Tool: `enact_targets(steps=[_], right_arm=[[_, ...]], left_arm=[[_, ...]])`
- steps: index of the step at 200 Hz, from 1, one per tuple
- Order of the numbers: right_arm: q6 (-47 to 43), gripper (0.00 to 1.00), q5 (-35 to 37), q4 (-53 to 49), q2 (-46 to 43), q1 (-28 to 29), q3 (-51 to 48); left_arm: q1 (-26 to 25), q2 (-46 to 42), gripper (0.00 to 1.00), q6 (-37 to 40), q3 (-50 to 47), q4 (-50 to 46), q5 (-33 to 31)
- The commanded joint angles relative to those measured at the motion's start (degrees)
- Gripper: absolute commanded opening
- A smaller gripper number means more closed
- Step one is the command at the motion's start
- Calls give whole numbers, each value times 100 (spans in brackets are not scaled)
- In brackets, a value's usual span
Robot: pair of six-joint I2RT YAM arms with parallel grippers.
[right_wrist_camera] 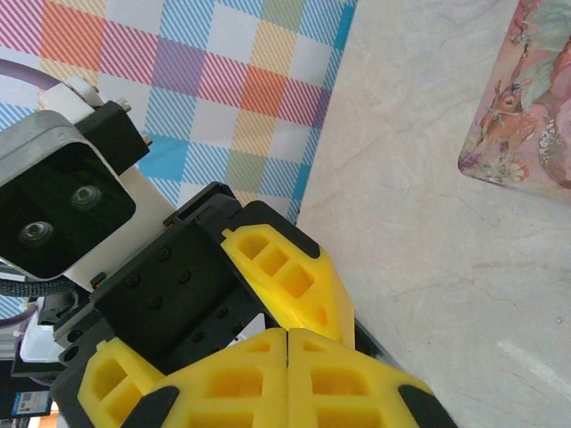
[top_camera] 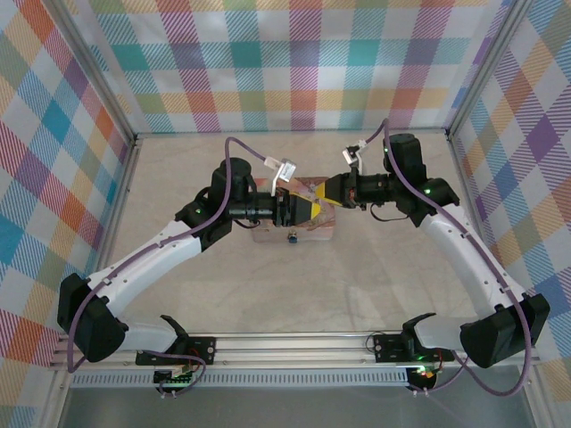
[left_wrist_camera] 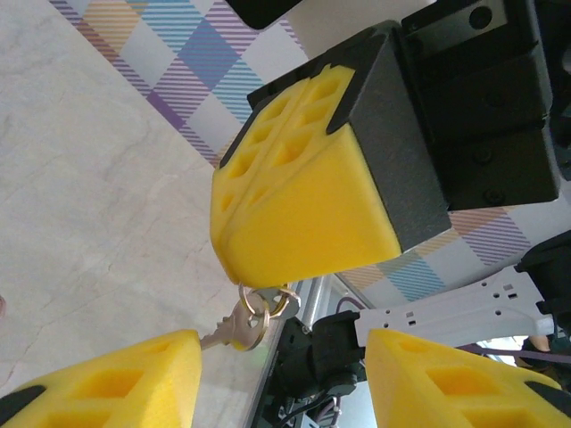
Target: Unlock the padlock with the key
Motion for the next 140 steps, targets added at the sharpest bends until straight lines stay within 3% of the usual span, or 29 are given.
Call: enact_targets(steps=[1,64,140], right_arm=[[51,0,-105,158,-136,-20,-65],[37,0,-141,149,-198,-24,-19],[-100,0,-84,8,-217,-24,-37]], left_arm=[[-69,107,53,-8,150,219,11],[-110,266,58,10,256,199,-40],[-119,-73,44,242,169,-144,-325]])
